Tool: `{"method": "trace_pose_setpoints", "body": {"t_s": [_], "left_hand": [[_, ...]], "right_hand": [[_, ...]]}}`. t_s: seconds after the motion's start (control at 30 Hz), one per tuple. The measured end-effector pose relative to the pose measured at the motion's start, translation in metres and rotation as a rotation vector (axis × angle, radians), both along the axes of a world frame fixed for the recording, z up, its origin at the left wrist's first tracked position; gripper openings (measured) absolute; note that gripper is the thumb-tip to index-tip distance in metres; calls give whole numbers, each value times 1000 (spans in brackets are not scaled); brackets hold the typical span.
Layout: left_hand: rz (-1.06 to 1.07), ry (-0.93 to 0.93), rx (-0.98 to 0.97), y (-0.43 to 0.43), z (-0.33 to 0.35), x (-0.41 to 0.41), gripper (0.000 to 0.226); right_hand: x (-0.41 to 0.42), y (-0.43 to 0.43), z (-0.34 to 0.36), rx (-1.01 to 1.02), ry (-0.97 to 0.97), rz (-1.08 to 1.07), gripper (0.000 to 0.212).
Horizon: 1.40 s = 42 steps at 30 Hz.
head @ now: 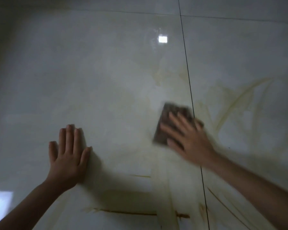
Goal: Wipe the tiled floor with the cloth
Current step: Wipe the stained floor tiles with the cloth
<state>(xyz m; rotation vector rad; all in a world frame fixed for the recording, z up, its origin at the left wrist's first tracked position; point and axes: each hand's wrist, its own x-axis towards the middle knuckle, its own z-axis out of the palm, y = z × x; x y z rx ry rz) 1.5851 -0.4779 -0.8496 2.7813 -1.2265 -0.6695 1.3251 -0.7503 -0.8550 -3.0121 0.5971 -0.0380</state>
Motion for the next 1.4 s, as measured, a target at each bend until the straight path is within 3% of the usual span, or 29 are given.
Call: {"method": "trace_pose_setpoints", "body": {"t_s": [0.13,0.2,0.3,0.43,0.53,0.6,0.67,0.77,0.87,0.97,1.07,1.13,1.2,1.3,1.4], "left_hand": [[8,10,-11,-1,2,-2,80],[16,30,-47,-1,4,-3,82],[9,48,-146,7,9,-1,79],[-11,-36,-215,42,10,-2,70],[24,-55,-214,82,8,-7,68],[55,-68,-199,110,8,-10,67],[103,-84,-179,136,6,-12,66],[185,-110,-154,163,6,-12,68],[286,-117,-148,184,8,-9,70],[428,-127,-137,204,13,-7,72],[472,-129,-106,231,10,-5,74],[491,-124,-90,246,6,-3,75],[497,-123,-81,255,3,-5,76],[475,-144,-84,256,1,-12,74],[485,-167,-124,252,-2,-18,70]], "right_hand": [[77,-52,2,89,37,-479,53],[92,-40,0,111,34,-591,55],[55,20,2,46,-8,-445,53],[-54,121,1,75,59,-177,54],[-86,123,7,116,116,-34,55],[-59,105,8,116,112,-88,59],[-1,107,9,126,63,-317,64],[103,167,8,155,9,-470,67],[155,274,2,181,-24,-187,60],[140,354,4,167,75,359,57],[127,317,9,57,197,830,57],[141,250,10,-26,143,934,57],[165,174,7,-1,48,769,54],[192,97,6,121,37,196,52],[213,121,0,124,-13,-357,54]]}}
